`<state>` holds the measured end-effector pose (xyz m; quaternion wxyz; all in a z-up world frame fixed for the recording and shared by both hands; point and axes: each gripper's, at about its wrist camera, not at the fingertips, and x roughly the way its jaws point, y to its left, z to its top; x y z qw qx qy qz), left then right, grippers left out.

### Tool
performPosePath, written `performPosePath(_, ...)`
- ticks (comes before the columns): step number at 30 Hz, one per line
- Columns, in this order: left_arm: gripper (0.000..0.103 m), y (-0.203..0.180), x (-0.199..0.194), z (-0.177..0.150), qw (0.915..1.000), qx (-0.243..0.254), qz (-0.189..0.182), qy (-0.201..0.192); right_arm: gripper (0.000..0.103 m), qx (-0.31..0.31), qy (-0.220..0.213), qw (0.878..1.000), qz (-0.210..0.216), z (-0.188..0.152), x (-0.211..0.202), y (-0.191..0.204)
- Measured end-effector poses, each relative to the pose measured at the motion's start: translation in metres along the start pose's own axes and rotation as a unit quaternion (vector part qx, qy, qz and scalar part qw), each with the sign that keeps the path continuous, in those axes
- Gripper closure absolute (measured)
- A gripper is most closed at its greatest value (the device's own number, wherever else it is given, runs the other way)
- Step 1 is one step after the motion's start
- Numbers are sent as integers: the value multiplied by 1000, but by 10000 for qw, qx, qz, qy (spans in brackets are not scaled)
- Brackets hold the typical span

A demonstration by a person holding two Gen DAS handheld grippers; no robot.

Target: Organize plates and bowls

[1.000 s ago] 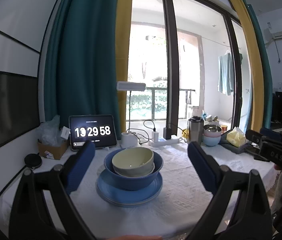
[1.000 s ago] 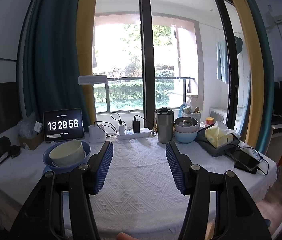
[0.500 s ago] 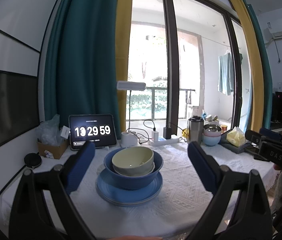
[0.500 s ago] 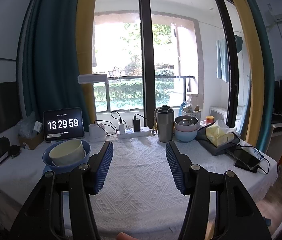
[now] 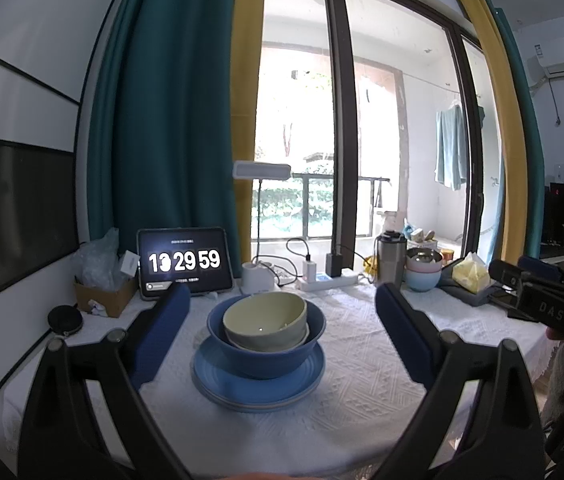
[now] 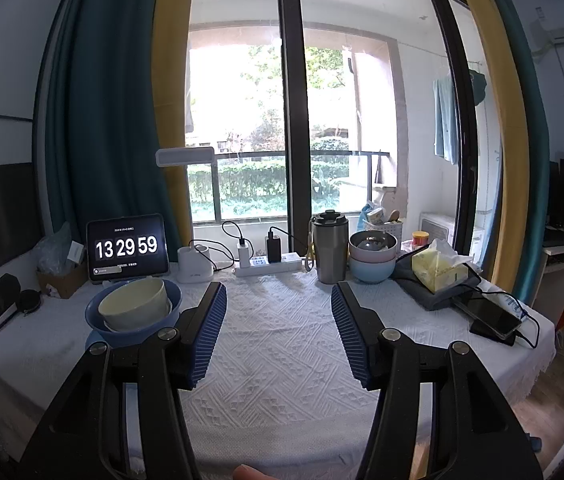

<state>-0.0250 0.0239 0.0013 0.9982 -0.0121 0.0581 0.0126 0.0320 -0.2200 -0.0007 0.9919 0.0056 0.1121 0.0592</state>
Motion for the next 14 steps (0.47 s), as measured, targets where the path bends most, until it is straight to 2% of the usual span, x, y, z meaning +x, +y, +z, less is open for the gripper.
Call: performPosePath(14, 8, -4, -2, -5, 10000, 24, -36, -20, 45, 8, 24, 10000, -4, -3, 1, 1)
